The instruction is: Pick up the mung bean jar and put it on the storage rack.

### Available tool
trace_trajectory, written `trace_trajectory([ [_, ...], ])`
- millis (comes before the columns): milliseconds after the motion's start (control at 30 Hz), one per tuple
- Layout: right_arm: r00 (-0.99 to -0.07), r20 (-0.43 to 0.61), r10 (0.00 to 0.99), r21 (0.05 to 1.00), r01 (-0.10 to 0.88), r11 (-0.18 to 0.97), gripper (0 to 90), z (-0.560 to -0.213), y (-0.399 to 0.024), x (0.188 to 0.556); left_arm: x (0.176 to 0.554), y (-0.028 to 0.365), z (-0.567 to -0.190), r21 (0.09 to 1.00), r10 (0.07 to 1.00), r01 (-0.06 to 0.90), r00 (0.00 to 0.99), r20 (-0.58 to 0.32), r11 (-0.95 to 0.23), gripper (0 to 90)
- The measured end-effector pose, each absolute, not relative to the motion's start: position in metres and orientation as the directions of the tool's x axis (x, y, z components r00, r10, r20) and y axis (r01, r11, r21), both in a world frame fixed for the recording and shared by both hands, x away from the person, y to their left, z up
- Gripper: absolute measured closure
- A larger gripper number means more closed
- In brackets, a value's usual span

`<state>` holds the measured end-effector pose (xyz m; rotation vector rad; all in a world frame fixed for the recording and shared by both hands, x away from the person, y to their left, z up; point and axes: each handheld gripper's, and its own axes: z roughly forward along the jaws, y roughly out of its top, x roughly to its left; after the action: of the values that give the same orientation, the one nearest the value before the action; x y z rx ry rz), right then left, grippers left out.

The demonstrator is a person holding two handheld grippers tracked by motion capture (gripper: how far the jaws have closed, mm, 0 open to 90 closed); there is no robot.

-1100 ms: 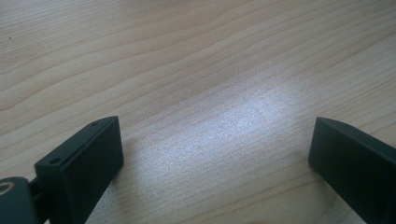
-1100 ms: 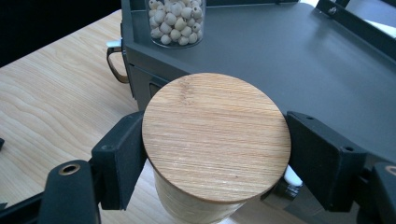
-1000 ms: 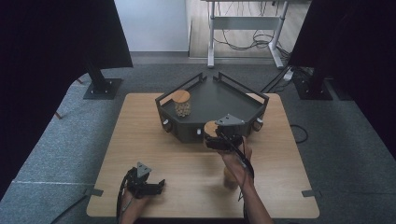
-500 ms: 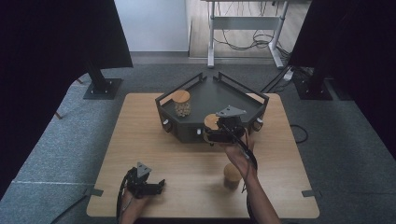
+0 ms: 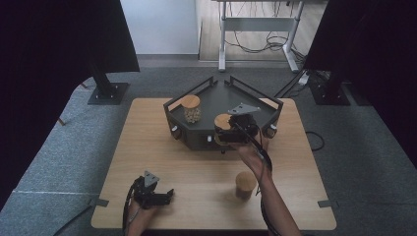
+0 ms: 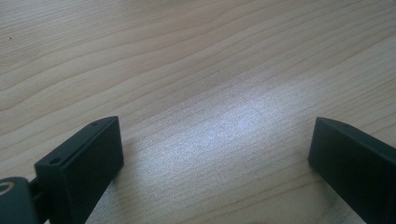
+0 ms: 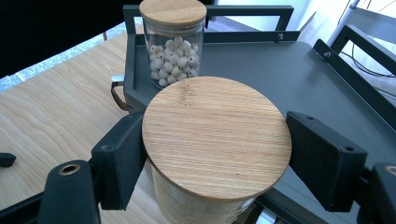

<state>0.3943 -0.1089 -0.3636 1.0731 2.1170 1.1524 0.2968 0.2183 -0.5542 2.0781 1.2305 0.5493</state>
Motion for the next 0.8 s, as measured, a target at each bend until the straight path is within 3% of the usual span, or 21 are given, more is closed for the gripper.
trace_trajectory([
  [800, -0.558, -0.09, 0.825, 0.864, 0.369, 0.344, 23.2, -0.351, -0.107, 0.424, 0.297, 0.218, -0.554, 0.715, 0.882, 0.608, 0.471, 0.026, -0.346, 2.8],
])
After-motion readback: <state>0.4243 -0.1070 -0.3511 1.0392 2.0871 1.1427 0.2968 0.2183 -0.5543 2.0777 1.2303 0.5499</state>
